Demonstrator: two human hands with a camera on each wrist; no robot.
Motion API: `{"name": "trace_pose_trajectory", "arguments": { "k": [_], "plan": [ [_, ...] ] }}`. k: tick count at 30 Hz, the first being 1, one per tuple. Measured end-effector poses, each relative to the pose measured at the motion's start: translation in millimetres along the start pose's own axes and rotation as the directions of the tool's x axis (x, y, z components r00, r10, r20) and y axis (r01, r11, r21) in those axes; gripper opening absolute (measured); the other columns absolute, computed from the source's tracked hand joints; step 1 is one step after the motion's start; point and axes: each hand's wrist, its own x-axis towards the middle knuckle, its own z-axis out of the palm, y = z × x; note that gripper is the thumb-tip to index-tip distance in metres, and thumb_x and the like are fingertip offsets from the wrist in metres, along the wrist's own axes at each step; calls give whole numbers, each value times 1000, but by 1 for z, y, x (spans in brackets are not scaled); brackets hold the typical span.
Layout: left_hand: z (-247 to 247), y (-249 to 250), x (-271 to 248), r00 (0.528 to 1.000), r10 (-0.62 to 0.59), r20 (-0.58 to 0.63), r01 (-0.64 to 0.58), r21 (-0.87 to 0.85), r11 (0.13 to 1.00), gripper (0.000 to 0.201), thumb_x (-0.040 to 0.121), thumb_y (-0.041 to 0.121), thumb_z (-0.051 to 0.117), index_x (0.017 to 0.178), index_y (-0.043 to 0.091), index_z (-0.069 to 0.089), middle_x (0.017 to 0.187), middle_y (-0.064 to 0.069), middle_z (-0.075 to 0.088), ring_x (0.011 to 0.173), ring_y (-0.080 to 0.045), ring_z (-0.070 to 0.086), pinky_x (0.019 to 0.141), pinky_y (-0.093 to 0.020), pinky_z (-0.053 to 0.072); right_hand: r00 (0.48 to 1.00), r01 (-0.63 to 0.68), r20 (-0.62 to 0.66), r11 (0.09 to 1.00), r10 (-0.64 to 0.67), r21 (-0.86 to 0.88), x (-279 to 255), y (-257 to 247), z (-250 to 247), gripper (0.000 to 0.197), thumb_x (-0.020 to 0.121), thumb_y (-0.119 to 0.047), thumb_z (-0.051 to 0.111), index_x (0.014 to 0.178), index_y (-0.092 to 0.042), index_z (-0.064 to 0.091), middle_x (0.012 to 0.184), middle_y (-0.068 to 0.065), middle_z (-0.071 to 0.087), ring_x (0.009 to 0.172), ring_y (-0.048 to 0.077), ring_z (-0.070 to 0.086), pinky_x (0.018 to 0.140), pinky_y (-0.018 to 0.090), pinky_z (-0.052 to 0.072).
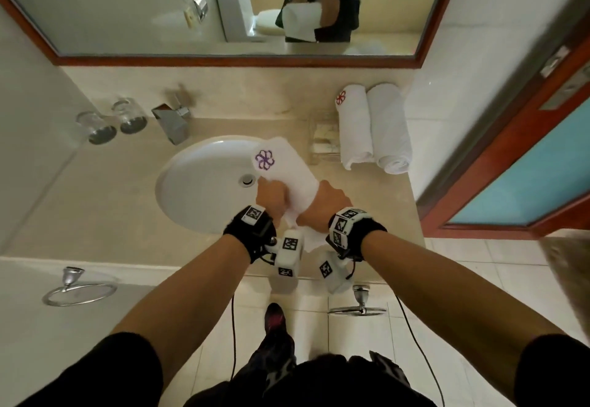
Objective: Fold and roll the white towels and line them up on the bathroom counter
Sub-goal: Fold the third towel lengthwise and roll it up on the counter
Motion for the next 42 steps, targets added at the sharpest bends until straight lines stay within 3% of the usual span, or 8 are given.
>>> {"name": "trace_pose_trajectory", "arguments": {
  "k": [2,6,13,24,28,31,37,42],
  "plan": [
    [4,14,-4,997,3,73,13,-219,976,1,85,6,56,86,6,57,104,-21,58,103,-43,56,79,-49,50,1000,-11,-11,1000,11,16,-3,4,-11,83,53,-47,83,121,-18,46,105,4,61,82,24,57,69,31,51],
    [20,43,-7,1000,-5,13,8,-228,974,117,43,58,83,140,18,31,130,-8,53,112,-33,56,95,-54,49,999,35,-26,998,-34,61,-2,-3,-23,65,56,-59,73,107,-23,55,91,-2,66,72,16,62,58,27,49],
    [20,89,23,994,110,20,-98,-319,943,77,73,41,82,136,16,44,123,-6,61,90,-18,62,75,-37,52,986,167,-37,984,-165,62,4,-29,-65,25,89,-45,59,99,-24,52,99,2,63,80,17,54,76,30,44],
    [24,140,82,998,68,9,-60,-365,929,58,101,53,33,142,12,40,128,-10,56,96,-23,53,80,-35,42,987,130,-117,980,-113,149,51,-65,-91,60,75,-62,62,122,-26,52,108,-3,63,100,20,61,93,38,48],
    [27,144,99,998,-13,64,30,-268,963,37,105,40,30,111,15,57,90,-4,63,73,-21,56,61,-26,43,990,67,-134,985,-46,158,62,-69,-89,41,81,-57,62,107,-27,54,90,-8,60,86,16,60,83,32,47],
    [31,144,127,998,9,62,-7,-34,999,30,102,22,33,109,7,58,108,-15,65,99,-34,60,87,-36,48,996,5,-84,976,13,219,71,-60,-82,25,88,-51,58,97,-28,52,79,-12,54,73,5,53,72,25,40],
    [41,138,163,969,-73,236,55,79,995,45,97,44,43,123,11,59,120,-14,65,102,-31,62,88,-46,55,979,-170,-80,967,187,190,110,-40,-64,88,50,-63,77,123,-24,46,108,-2,60,97,21,60,80,34,51],
    [70,138,186,907,-172,384,134,124,983,112,37,66,87,130,16,50,118,-9,66,101,-32,66,86,-53,55,982,-157,-83,976,171,154,140,-40,-78,44,75,-61,64,103,-29,53,86,-12,58,82,13,60,61,23,39]
  ]
}}
